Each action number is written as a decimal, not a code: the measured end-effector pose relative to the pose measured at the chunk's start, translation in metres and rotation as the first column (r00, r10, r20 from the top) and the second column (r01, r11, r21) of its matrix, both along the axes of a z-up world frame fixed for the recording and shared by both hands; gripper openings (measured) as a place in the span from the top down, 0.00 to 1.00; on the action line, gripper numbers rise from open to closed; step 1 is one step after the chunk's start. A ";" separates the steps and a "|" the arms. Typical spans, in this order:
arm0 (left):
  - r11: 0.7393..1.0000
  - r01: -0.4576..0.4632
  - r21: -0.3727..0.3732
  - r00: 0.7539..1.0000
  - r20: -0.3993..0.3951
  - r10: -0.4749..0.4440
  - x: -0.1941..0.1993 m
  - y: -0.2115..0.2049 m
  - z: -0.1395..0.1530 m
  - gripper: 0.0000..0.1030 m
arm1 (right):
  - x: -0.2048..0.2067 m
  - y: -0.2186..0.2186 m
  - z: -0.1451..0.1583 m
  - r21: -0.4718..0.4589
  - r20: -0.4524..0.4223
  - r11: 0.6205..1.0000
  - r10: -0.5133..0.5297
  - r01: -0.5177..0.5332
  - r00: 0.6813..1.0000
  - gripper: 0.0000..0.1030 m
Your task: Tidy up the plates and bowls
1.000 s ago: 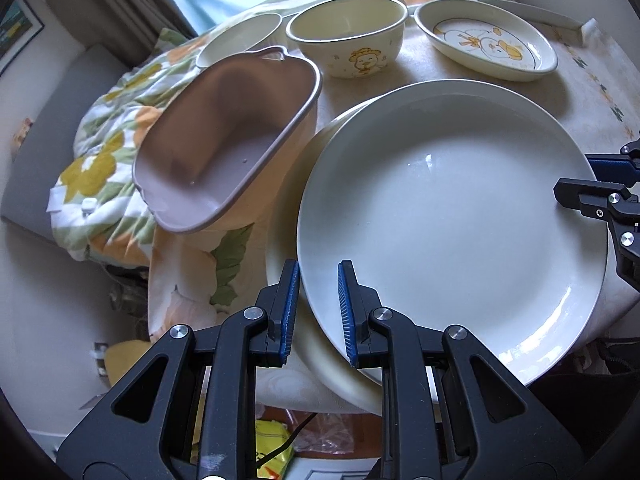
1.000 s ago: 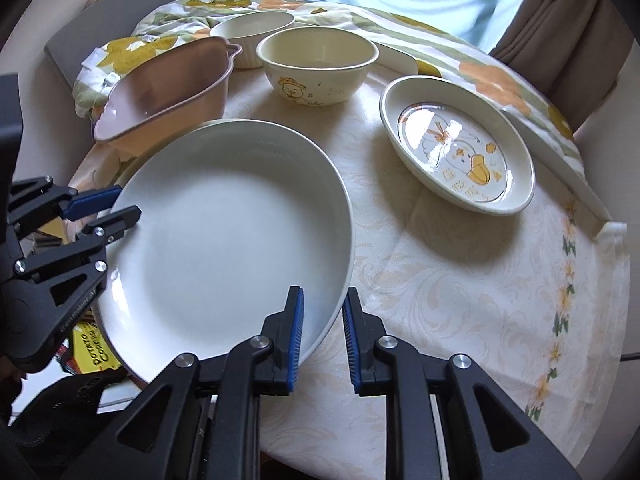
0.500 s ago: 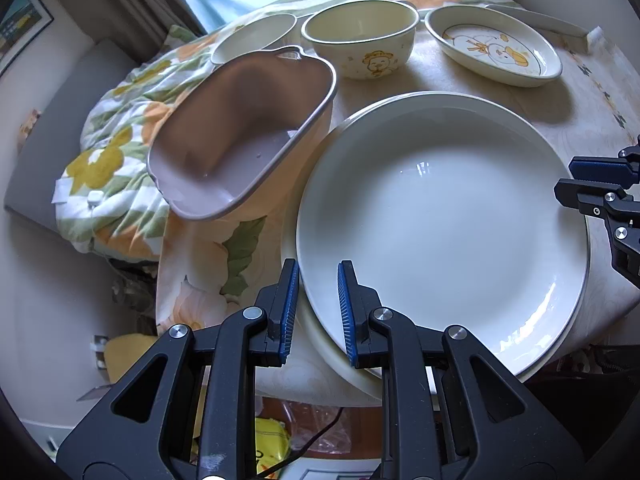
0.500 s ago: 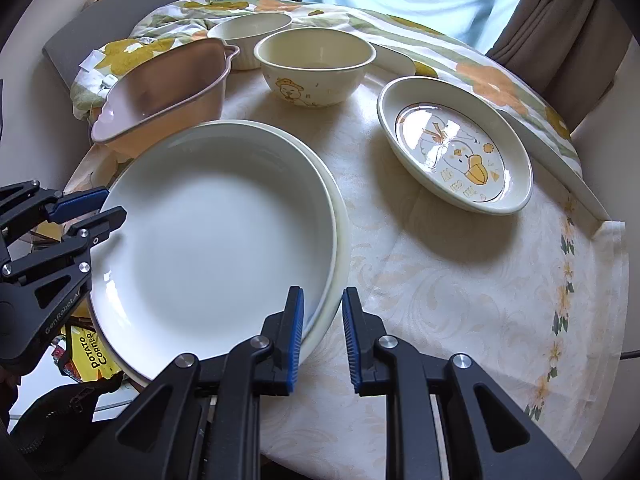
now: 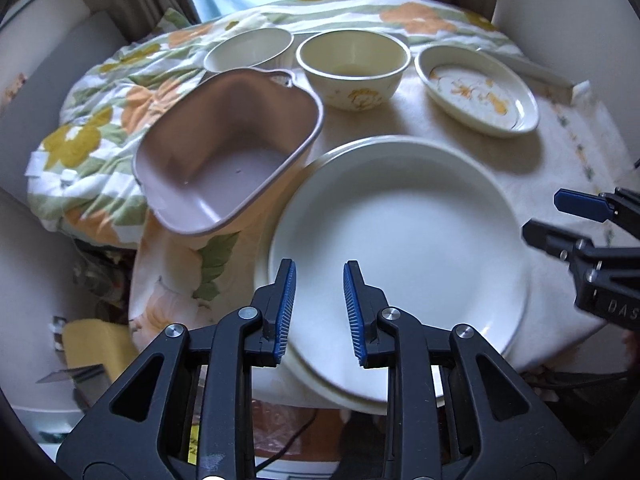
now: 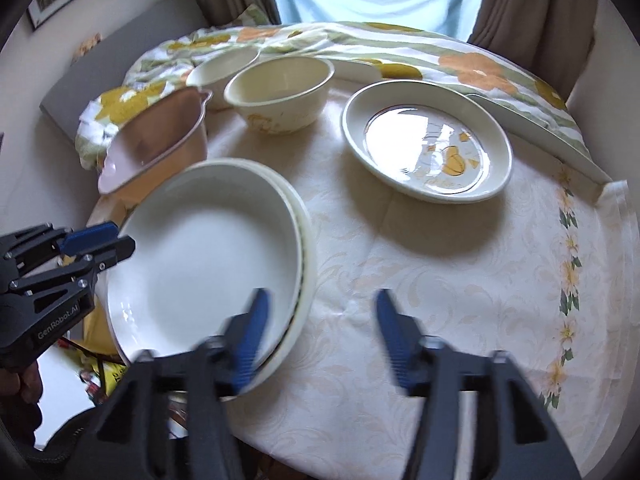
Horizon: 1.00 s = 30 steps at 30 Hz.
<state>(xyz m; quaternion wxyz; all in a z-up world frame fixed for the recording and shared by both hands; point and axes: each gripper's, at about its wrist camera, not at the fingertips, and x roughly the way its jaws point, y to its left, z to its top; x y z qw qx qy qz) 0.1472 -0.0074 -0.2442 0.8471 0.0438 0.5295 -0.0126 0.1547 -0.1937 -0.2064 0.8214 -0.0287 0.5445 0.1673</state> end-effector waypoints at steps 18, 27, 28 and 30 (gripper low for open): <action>0.993 -0.012 -0.115 0.976 0.215 0.036 0.063 -0.076 0.097 0.04 | 0.040 -0.140 0.084 0.045 0.200 0.994 -0.103 0.096 0.974 0.14; 0.942 -0.102 -0.321 0.994 0.003 0.109 0.119 -0.096 0.036 0.04 | 0.110 -0.166 0.048 0.129 0.025 0.990 -0.052 0.049 0.998 0.14; 0.931 -0.116 -0.346 0.993 -0.017 0.118 0.125 -0.095 0.027 0.05 | 0.118 -0.164 0.038 0.131 0.004 0.990 -0.047 0.047 0.999 0.14; 0.917 -0.144 -0.371 0.990 -0.058 0.132 0.138 -0.093 0.012 0.10 | 0.128 -0.161 0.024 0.154 -0.030 0.987 -0.035 0.039 0.999 0.14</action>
